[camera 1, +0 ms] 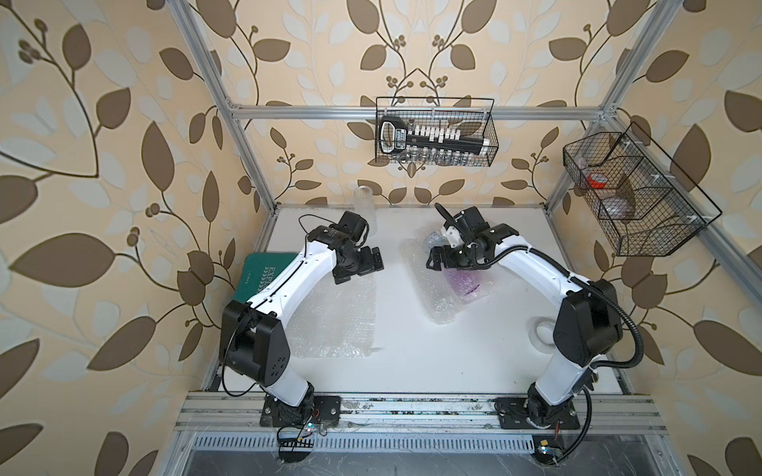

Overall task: Unwrap the vase from the bubble wrap
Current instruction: Move the bubble wrap to the center of the board, then adjust the bubble wrap at the center of the board.

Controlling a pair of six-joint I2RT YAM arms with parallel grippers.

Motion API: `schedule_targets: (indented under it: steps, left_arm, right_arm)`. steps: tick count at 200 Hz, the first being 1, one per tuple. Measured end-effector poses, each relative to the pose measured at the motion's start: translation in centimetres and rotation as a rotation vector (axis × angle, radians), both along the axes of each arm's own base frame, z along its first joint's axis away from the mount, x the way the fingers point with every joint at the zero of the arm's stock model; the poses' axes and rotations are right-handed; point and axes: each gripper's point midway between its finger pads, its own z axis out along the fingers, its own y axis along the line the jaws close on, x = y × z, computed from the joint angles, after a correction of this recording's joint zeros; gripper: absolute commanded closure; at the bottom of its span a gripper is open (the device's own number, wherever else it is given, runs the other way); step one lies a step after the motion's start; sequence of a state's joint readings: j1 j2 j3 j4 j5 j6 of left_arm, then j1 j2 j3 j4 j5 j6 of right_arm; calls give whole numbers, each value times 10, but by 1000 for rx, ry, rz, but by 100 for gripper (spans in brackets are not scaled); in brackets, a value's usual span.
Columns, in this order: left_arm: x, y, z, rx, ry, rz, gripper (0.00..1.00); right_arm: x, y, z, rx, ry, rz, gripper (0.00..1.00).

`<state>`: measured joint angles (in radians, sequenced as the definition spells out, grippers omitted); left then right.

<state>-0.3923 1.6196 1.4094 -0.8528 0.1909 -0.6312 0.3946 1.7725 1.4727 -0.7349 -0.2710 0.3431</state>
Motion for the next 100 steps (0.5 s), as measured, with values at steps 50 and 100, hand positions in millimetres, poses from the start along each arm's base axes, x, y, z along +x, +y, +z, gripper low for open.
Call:
schedule_targets:
  steps: [50,100]
  left_arm:
    - [32,-92,-58,-204,151,3,1]
    - [53,-139,-83,-254,215,18,7]
  right_arm:
    - [17,-9,-8,136,31,-60,1]
    - [24,-17,-11,169,15,-75,1]
